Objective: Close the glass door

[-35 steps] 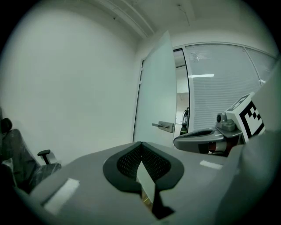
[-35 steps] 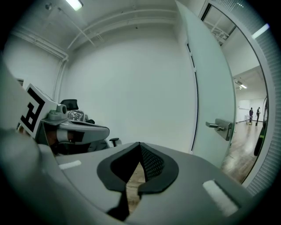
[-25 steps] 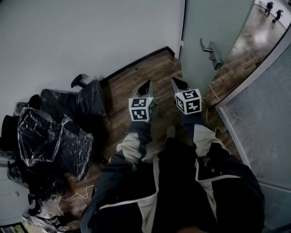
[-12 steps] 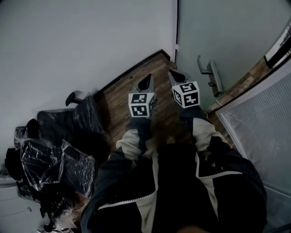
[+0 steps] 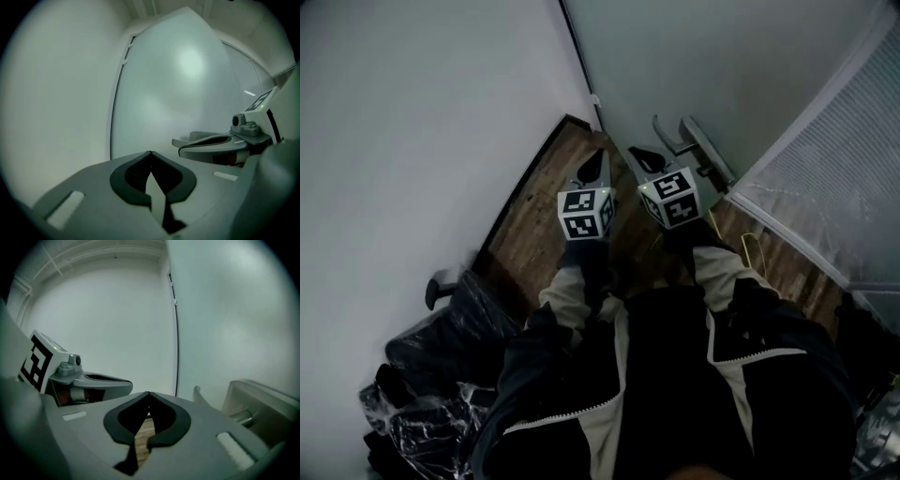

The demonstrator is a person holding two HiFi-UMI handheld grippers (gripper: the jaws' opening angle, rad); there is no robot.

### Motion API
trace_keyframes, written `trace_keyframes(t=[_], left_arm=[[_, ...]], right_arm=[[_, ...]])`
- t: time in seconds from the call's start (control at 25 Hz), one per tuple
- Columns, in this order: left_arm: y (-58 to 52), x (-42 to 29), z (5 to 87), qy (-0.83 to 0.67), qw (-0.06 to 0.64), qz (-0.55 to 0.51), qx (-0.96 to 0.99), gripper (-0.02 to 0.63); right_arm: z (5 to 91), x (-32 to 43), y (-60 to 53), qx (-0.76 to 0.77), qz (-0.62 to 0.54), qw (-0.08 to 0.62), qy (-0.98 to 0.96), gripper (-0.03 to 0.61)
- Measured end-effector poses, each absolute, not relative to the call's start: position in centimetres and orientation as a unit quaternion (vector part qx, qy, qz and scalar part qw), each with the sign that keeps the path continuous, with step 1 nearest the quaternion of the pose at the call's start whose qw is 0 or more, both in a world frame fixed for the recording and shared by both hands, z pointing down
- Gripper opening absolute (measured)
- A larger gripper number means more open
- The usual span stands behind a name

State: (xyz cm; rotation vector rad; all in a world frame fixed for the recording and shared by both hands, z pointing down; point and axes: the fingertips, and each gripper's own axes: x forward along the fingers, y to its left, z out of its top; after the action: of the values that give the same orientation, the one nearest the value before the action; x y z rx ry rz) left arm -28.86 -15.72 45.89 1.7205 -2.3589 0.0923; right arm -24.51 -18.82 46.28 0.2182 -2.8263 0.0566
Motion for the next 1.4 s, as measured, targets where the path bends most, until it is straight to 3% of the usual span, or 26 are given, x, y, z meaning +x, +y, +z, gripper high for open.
trace_keyframes(t=[0.24, 0.72, 1.12, 1.24, 1.36, 1.4], left_arm=[[-21.2, -28.9, 45.3, -0.716, 0.100, 0.050, 0.689, 0.003], [-25.2, -22.7, 45.7, -0.575, 0.091, 0.058, 0.811, 0.003], [-25.6, -20.8, 45.9, -0.537, 0.085, 0.058, 0.837, 0.003], [-25.8, -20.8, 45.8, -0.536, 0.085, 0.059, 0.838, 0.003], [-25.9, -20.9, 45.5, -0.538, 0.085, 0.056, 0.837, 0.003], [-26.0, -21.0, 45.5, -0.539, 0.085, 0.056, 0.836, 0.003]], right_arm=[[45.3, -23.4, -22.4, 0.200, 0.025, 0.131, -0.971, 0.006], [45.6, -14.0, -25.9, 0.408, 0.049, 0.125, -0.903, 0.006], [45.7, -12.0, -25.8, 0.445, 0.042, 0.134, -0.885, 0.006], [46.0, -12.3, -25.7, 0.430, -0.011, 0.190, -0.882, 0.008], [46.5, -13.3, -25.5, 0.398, -0.144, 0.308, -0.852, 0.188], [46.8, -13.8, -25.7, 0.387, -0.193, 0.343, -0.834, 0.209]])
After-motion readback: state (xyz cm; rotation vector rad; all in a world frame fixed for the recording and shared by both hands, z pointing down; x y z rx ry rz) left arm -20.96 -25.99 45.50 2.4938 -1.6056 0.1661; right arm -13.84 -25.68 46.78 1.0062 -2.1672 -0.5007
